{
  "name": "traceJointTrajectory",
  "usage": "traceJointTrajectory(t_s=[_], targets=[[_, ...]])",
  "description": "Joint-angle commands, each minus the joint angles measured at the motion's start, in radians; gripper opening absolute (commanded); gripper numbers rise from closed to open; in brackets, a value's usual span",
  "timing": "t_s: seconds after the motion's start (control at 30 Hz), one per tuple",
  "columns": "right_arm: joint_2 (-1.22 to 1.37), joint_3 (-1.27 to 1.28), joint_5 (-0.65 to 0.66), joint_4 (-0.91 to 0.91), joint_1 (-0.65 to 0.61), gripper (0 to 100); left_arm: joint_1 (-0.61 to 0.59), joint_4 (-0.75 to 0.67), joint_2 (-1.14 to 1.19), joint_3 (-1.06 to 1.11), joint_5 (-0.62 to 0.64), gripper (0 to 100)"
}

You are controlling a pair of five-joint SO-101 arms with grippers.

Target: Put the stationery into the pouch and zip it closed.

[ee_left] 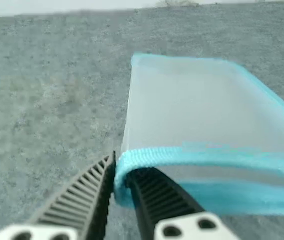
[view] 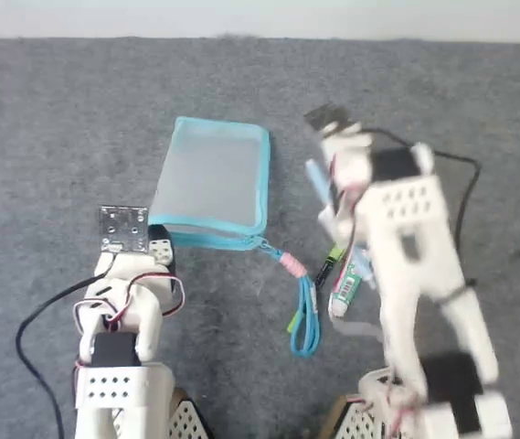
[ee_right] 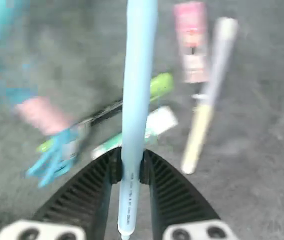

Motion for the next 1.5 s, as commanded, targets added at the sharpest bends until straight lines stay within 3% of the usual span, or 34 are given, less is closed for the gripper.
traceJointTrajectory(t_s=[0.0,0.33,0.83,0.97,1.23,1.47], targets=[[-0.24,0.091,-0.009,-0.016,-0.09,0.7,0.048,-0.04,-0.003,-0.013,0.014,1],[-0.386,0.296,0.084,0.001,-0.346,0.7,0.095,-0.095,-0.003,0.002,0.014,1],[-0.206,0.288,0.074,-0.071,-0.343,0.7,0.226,-0.092,-0.003,0.018,-0.072,1],[-0.162,0.253,0.035,-0.085,-0.332,0.7,0.275,-0.091,-0.003,0.021,-0.11,1],[-0.048,0.13,-0.055,-0.134,-0.194,0.7,0.325,-0.055,-0.005,0.013,-0.126,1],[0.065,-0.052,-0.149,-0.223,-0.208,0.7,0.361,-0.055,-0.005,0.019,-0.127,1]])
